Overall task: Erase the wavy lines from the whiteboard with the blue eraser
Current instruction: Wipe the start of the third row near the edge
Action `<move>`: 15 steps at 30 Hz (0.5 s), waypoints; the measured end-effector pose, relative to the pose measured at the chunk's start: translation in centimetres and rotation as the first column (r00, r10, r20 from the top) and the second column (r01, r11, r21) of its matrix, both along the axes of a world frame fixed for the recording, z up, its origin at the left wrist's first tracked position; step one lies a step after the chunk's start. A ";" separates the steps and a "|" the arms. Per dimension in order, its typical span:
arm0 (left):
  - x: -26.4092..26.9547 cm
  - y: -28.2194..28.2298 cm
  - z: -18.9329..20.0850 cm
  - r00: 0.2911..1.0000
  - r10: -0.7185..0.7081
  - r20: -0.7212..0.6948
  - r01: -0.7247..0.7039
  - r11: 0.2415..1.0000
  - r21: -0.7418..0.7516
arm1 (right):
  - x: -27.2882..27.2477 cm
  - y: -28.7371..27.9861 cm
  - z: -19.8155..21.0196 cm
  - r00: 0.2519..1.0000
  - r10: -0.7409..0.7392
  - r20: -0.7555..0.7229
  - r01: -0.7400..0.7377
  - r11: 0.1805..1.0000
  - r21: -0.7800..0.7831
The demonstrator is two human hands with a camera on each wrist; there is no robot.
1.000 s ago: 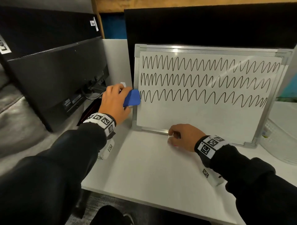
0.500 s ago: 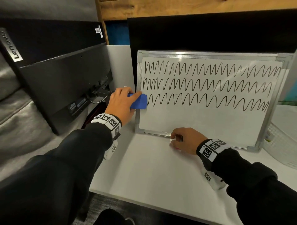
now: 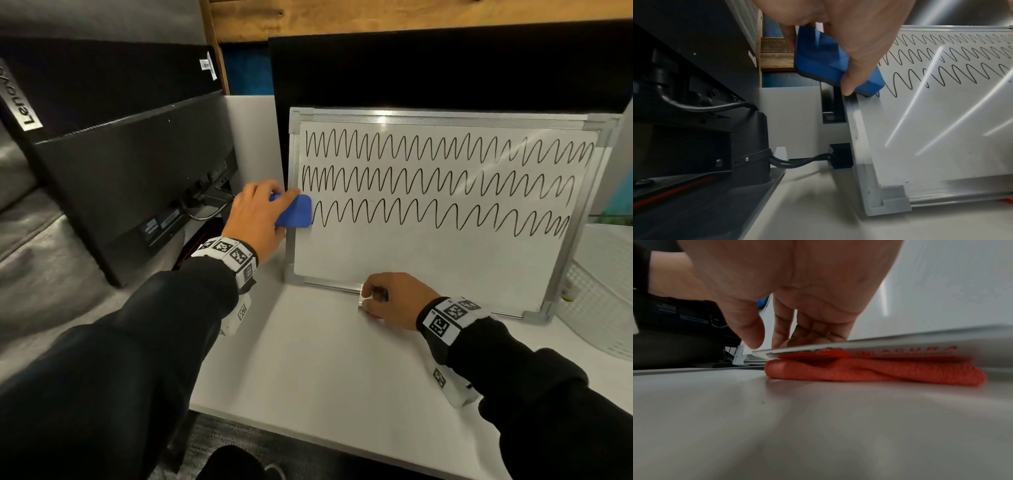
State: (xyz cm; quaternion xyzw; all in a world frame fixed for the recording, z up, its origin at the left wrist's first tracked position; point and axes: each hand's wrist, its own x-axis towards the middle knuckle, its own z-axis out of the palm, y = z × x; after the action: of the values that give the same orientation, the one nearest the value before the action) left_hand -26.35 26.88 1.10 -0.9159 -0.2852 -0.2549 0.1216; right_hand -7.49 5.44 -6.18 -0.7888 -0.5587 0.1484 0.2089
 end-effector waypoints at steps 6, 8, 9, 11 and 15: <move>-0.8 0.4 -0.6 0.999 0.029 0.022 -0.029 0.999 -0.020 | 0.0 0.0 0.0 1.000 0.000 0.000 0.000 1.000 -0.008; -0.3 0.0 -0.4 1.000 0.020 0.020 -0.019 1.000 -0.013 | -0.1 0.0 0.1 1.000 -0.003 -0.003 0.003 1.000 -0.007; 0.0 -0.2 -0.2 1.000 0.009 0.018 -0.009 1.000 -0.010 | -0.1 0.0 0.1 1.000 -0.004 -0.005 0.004 1.000 -0.006; 0.7 -0.8 -0.1 1.000 -0.023 0.012 0.023 1.000 -0.006 | -0.2 -0.1 0.2 1.000 -0.008 -0.002 0.008 1.000 -0.005; 0.7 -0.7 -0.1 0.999 -0.051 -0.011 0.051 0.999 0.001 | -0.2 -0.1 0.1 1.000 -0.009 0.005 0.009 1.000 -0.005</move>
State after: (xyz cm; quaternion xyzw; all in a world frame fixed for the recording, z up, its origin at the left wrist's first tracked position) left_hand -25.64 26.17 1.00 -0.9242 -0.2610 -0.2531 0.1170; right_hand -7.66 5.35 -6.04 -0.7923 -0.5552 0.1467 0.2063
